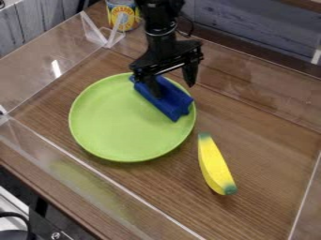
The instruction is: Put the blue object in the green plate
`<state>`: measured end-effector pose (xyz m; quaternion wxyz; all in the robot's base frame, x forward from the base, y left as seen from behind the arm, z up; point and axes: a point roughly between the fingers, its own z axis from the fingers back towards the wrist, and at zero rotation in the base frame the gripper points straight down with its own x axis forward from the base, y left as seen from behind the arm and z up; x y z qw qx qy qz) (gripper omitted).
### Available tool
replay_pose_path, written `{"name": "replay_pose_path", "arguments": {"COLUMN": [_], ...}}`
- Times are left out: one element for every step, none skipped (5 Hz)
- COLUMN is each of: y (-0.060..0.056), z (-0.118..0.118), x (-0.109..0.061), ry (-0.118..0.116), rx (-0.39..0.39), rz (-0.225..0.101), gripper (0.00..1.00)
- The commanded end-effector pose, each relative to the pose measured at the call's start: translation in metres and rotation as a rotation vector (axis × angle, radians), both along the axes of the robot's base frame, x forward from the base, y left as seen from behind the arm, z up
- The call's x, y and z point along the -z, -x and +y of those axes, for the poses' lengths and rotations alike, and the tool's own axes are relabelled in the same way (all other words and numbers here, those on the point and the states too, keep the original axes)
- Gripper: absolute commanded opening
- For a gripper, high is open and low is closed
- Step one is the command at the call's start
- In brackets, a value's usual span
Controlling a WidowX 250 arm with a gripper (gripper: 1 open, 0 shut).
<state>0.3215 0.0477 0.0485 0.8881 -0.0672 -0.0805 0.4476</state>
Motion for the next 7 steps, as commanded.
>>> {"name": "replay_pose_path", "arguments": {"y": [0.000, 0.000, 0.002, 0.006, 0.010, 0.014, 0.019], "z": [-0.003, -0.004, -0.007, -0.009, -0.013, -0.016, -0.020], "x": [0.014, 0.020, 0.023, 0.025, 0.026, 0.027, 0.027], "ry": [-0.012, -0.022, -0.025, -0.028, -0.032, -0.035, -0.038], "rx": [0.005, 0.005, 0.011, 0.019, 0.028, 0.038, 0.051], "rz": [0.015, 0.018, 0.021, 0.025, 0.029, 0.033, 0.039], "gripper": [1.00, 1.00, 1.00, 1.00, 1.00, 1.00, 1.00]}}
